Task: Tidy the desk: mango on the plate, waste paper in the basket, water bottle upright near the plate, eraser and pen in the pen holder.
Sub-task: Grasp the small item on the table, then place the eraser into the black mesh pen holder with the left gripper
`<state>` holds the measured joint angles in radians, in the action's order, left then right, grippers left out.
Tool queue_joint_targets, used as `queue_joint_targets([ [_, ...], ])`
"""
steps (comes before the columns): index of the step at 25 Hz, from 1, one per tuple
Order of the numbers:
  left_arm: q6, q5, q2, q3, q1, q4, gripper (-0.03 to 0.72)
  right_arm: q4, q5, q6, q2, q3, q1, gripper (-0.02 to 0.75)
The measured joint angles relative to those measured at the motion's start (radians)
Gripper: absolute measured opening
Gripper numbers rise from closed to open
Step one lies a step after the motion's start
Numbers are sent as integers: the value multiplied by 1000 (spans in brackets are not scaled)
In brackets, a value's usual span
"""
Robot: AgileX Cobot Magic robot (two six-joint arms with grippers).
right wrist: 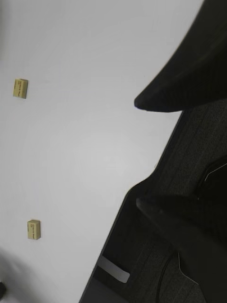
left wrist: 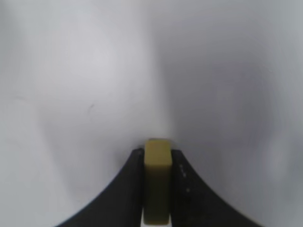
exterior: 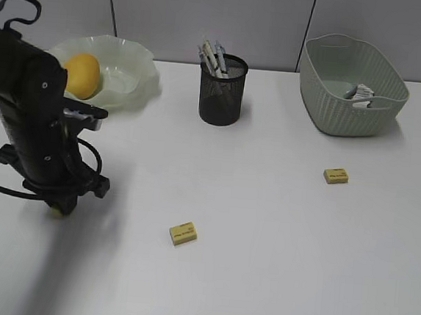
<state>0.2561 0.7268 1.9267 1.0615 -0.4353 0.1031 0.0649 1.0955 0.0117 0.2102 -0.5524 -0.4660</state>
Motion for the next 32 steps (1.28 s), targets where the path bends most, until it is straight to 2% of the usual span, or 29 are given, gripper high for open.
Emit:
queue_joint_targets([
  [5,1,73,-8,139,-7,-8,113,0,0,0,0,0,0,447],
  [9,2,76,-33,307,-15,-34,112,0,0,0,0,0,0,447],
  [16,2,-122,-36,550,-25,-124,112,0,0,0,0,0,0,447],
  [24,2,-485,-8,576,-27,-333,112,0,-1,0,0,0,0,447],
  [32,2,-610,116,576,-76,-353,112,0,-2,7,0,0,0,447],
])
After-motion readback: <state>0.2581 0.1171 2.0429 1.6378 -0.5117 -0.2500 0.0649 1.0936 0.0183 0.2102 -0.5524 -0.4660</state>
